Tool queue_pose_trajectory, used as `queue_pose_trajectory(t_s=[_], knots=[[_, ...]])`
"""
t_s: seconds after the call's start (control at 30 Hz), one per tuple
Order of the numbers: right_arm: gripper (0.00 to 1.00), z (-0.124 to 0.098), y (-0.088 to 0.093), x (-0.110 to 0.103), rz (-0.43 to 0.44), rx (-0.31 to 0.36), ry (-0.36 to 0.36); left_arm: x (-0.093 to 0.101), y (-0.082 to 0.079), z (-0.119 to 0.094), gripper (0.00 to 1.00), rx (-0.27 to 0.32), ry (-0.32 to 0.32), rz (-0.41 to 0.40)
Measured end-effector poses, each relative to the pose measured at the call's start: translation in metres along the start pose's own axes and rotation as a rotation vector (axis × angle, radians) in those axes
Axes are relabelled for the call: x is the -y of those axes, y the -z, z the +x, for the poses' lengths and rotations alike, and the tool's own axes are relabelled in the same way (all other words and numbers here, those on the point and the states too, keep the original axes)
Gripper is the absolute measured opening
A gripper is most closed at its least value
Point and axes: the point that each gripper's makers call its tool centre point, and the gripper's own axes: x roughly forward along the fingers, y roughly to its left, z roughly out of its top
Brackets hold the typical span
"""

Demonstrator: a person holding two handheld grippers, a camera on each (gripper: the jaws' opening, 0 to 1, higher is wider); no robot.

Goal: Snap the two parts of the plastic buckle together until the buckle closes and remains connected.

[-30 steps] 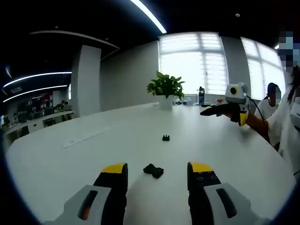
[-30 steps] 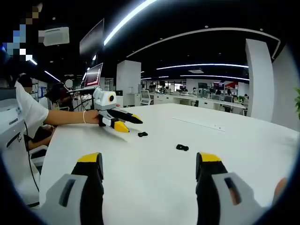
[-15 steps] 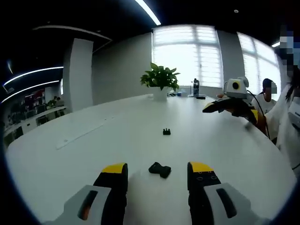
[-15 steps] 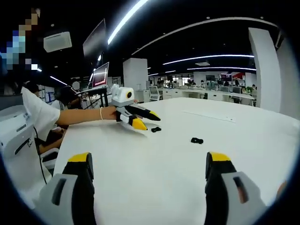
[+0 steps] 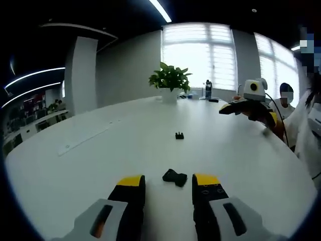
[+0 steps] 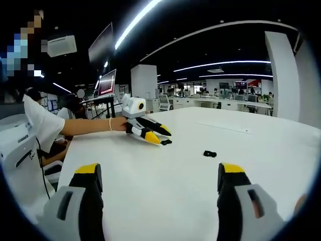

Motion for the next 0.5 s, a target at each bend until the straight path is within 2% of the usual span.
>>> queue_pose_trajectory(t_s=[0.3, 0.5], knots=[[0.95, 0.0, -0.0015, -0.0018, 0.003, 0.002, 0.005, 0.001, -0.0005, 0.0034, 0.31, -0.005, 0.015, 0.005], [0.94, 0.0003, -0.0012, -0.0032, 0.004, 0.001, 0.002, -0.0001, -0.003, -0.0023, 0.31, -0.001, 0.061, 0.012]])
